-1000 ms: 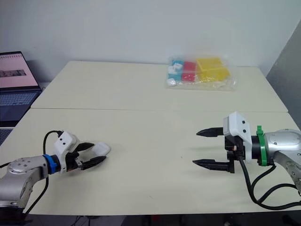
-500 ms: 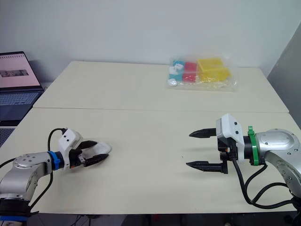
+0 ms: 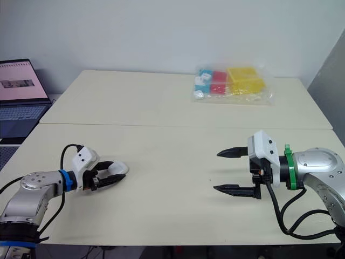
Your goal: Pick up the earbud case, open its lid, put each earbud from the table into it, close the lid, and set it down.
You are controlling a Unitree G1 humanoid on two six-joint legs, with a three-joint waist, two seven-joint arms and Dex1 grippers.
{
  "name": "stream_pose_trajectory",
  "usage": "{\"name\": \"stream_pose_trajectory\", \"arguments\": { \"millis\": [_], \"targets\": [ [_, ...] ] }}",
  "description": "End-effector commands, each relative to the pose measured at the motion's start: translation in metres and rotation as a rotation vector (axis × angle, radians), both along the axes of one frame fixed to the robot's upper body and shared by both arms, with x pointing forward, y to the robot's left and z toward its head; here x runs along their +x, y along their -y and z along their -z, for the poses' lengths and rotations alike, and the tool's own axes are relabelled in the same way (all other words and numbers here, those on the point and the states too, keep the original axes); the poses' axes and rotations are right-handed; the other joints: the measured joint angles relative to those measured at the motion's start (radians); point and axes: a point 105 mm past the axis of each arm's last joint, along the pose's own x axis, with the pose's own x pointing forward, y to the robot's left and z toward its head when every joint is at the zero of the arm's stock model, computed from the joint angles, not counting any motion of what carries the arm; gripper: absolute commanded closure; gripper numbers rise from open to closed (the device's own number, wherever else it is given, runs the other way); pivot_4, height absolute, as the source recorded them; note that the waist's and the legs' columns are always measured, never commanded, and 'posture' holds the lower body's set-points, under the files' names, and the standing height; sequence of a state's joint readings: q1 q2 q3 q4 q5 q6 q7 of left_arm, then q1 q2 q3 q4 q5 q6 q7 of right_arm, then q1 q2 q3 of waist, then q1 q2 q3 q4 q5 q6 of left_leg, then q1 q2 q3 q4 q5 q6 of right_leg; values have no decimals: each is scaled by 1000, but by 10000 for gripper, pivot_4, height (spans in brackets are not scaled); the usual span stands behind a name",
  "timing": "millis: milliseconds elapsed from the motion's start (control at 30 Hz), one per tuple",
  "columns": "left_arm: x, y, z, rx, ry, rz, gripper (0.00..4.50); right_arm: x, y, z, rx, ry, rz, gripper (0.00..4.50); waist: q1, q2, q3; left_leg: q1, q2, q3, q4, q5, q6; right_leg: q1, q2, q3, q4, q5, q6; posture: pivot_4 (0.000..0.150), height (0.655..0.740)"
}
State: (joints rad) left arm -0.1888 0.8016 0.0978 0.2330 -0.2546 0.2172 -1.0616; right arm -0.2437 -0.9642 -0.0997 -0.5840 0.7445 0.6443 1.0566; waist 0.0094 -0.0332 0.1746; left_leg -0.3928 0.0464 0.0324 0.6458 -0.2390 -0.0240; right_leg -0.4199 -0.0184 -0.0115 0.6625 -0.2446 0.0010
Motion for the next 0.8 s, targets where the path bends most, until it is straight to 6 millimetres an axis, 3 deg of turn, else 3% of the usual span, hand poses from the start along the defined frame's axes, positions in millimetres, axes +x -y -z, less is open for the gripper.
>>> {"name": "stream_pose_trajectory", "arguments": {
  "millis": [33, 67, 167, 200, 300, 533, 800],
  "targets": [
    [-10, 30, 12, -17, -32, 145, 16638, 1, 5, -8, 6, 44, 37, 0, 6, 0, 0, 0, 0, 0, 0, 0, 0, 0, 0, 0, 0, 0, 0, 1500, 7400],
    [-10, 37, 9, -32, -22, 170, 16638, 1, 5, -8, 10, 34, 45, 0, 8, 0, 0, -1, -1, 0, 0, 0, 0, 0, 0, 0, 0, 0, 1, 1500, 7400],
    [-7, 90, -12, -94, 84, 343, 16638, -4, 6, -6, 42, -18, 91, 0, 19, 0, 0, -2, -2, 0, 1, 0, 0, 0, 0, 0, -1, 0, 2, 1500, 7400],
    [-7, 110, -21, -123, 129, 403, 16638, -3, 5, -5, 63, -43, 125, 0, 22, 0, 0, -3, -3, 0, 1, 0, 0, 0, 0, -1, -1, 0, 2, 1500, 7400],
    [-9, 146, -40, -173, 237, 501, 16638, 9, 6, 0, 85, -157, 281, 0, 16, -3, 0, -7, -3, -1, 4, 0, 0, -1, 0, 0, -2, 2, 5, 1500, 7400],
    [-25, 182, -50, -151, 409, 689, 16638, 5, -14, 11, 191, -460, 318, 0, -11, -3, 0, -3, -1, -1, 3, 0, 0, -1, 7, 1, 0, 3, 3, 1500, 7400],
    [-29, 192, -59, -127, 536, 769, 16638, 17, -34, 29, 151, -583, 366, 0, -12, -3, 0, -4, 1, -1, 3, 0, 0, -1, 14, 2, 0, 2, 1, 1500, 7400]
  ]
}}
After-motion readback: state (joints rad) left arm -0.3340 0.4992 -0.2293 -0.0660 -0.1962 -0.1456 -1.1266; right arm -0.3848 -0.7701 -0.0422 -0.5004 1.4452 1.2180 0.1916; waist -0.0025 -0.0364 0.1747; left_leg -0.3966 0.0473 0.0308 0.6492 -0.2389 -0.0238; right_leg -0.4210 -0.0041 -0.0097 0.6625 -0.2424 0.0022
